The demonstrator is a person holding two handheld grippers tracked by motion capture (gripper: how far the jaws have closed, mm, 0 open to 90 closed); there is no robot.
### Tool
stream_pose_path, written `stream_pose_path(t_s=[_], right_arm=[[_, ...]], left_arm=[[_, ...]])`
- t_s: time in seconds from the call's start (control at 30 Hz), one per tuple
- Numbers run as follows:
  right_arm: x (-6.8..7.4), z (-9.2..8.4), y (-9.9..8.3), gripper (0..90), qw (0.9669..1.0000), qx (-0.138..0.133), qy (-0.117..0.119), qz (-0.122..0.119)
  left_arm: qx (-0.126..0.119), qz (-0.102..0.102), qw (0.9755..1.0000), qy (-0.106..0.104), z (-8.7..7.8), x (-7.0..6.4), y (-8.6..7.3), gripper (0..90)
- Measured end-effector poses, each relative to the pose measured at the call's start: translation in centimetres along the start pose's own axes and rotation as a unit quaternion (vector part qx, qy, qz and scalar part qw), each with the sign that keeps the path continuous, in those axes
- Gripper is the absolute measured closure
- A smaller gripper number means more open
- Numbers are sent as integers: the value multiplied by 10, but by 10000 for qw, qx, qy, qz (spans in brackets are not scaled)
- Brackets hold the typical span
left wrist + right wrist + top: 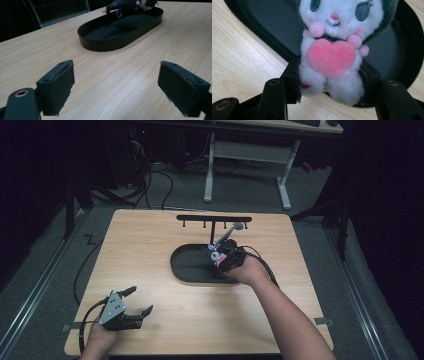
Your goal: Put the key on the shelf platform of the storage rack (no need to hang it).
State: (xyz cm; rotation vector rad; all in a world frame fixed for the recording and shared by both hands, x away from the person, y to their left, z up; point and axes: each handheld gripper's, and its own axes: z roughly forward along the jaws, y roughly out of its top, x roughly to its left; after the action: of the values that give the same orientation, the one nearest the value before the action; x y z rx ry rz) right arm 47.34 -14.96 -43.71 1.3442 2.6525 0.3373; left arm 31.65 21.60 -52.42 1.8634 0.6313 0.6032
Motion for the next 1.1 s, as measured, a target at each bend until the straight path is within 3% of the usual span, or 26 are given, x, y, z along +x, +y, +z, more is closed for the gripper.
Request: stream_pose_path(t_s=[0.23, 0.37, 0.4, 0.77, 1.1], right_arm=[[0, 18, 11, 473, 9999, 88, -45, 67], [-2, 24, 10, 473, 10000, 91, -5, -25], [-2, 27, 7, 473, 9999, 154, 9, 64], [-8, 33, -8, 466, 9995, 293, 2, 73], [-8, 41, -4, 410, 9995, 272, 140, 88]], left_arm=[[14, 11, 10000, -25, 0, 0, -1, 143], [7, -30, 10000, -16, 1, 1, -1, 144], [15, -14, 10000, -13, 1, 0, -1, 145], [80, 59, 9999, -78, 2, -2, -1, 145], [104, 27, 9999, -49, -1, -1, -3, 144]])
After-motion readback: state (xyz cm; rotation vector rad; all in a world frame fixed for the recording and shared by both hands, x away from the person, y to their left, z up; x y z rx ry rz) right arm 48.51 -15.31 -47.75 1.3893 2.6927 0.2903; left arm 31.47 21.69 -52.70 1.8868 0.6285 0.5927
